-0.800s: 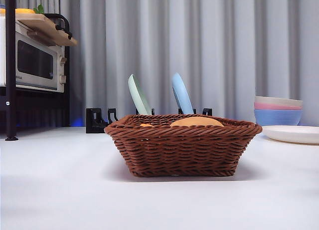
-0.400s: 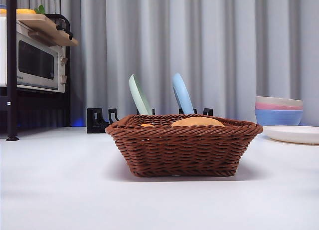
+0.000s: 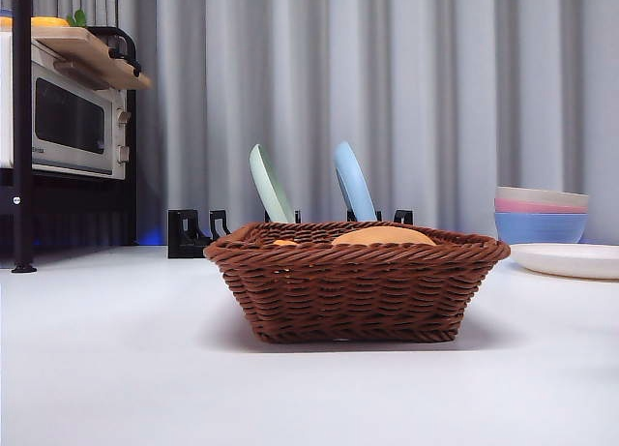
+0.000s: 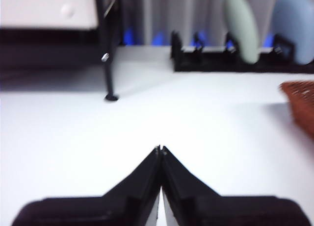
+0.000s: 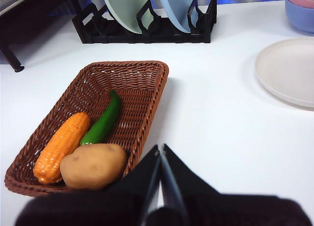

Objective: Pick up the basket,pick up the corn from the table,pick up the potato from the table,pick up the cucumber from the table,put all items into the basket

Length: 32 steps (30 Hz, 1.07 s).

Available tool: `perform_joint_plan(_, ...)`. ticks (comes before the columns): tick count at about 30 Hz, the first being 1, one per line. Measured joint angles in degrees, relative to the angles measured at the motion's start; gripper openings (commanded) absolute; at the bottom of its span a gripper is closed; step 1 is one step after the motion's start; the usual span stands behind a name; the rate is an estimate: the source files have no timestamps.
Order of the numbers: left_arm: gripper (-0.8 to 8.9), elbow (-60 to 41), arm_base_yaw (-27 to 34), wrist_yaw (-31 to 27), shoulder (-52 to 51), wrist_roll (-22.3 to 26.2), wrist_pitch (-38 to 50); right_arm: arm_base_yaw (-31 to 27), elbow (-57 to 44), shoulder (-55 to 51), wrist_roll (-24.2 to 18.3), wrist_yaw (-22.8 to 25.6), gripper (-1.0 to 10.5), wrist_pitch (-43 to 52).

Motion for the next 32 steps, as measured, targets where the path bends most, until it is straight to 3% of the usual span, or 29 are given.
perform_joint_plan(8, -0.03, -5.38, 3.39, 1.55, -3.72, -0.02, 0.02, 0.0, 0.0, 0.0, 0.0, -0.02, 0.0, 0.0)
perform_joint_plan(32, -0.03, -6.32, 3.43, 3.02, -3.72, -1.09, 1.33, 0.0, 0.0, 0.0, 0.0, 0.0, 0.0, 0.0)
